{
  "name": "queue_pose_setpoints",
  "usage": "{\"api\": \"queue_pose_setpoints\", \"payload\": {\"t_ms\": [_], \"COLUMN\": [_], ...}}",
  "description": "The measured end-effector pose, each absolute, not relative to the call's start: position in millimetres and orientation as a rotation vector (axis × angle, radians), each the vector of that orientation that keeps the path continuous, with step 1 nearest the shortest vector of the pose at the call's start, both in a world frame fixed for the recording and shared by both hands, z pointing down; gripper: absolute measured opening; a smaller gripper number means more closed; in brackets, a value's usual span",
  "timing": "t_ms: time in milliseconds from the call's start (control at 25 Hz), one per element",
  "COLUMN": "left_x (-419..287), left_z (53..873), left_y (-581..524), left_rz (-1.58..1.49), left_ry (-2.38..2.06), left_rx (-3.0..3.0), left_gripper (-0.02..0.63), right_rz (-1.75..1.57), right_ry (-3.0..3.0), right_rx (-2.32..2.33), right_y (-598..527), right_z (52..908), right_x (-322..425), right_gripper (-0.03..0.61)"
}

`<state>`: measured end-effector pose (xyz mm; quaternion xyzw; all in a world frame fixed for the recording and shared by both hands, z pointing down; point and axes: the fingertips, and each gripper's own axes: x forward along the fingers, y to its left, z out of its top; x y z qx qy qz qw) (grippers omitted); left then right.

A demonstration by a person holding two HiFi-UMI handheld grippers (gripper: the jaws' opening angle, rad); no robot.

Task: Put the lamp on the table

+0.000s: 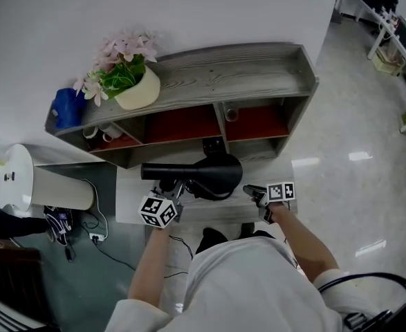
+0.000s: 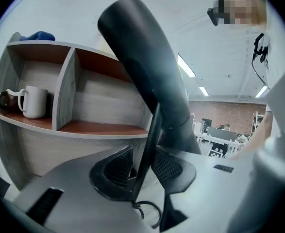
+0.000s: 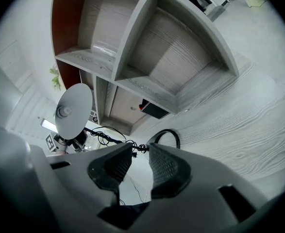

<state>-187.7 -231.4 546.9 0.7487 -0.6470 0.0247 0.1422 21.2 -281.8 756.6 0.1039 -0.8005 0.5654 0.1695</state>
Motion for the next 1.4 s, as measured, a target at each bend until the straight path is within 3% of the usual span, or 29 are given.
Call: {"api": "queue_pose_setpoints", "payload": {"t_ms": [480,760,1160,1400], "left_x": [-194,-186,-156,-130], "left_z": [540,541,565,560], "left_y": [-161,-97,-11,22], "left_rz": [0.111,0.114,0.096,0.009], "left_ry": [-1.838,-1.789,-1.594,-1.562], "left_rx": [2.18,2.178,2.185,2.181], "left_gripper": [0.102,0.011,0.011,0.011], "right_rz": [1.499,1.401,1.207,1.094], "right_ry": [-2.383,-2.492,-2.662,-2.611], "right_rx": [0.368,0.469,0.61,0.651], "right_y": [-237,-193,-96,-35], "right_z": [712,673,615,627], "right_x": [14,26,66,89], "right_gripper": [0.08,0.035,0.018,0.018]}}
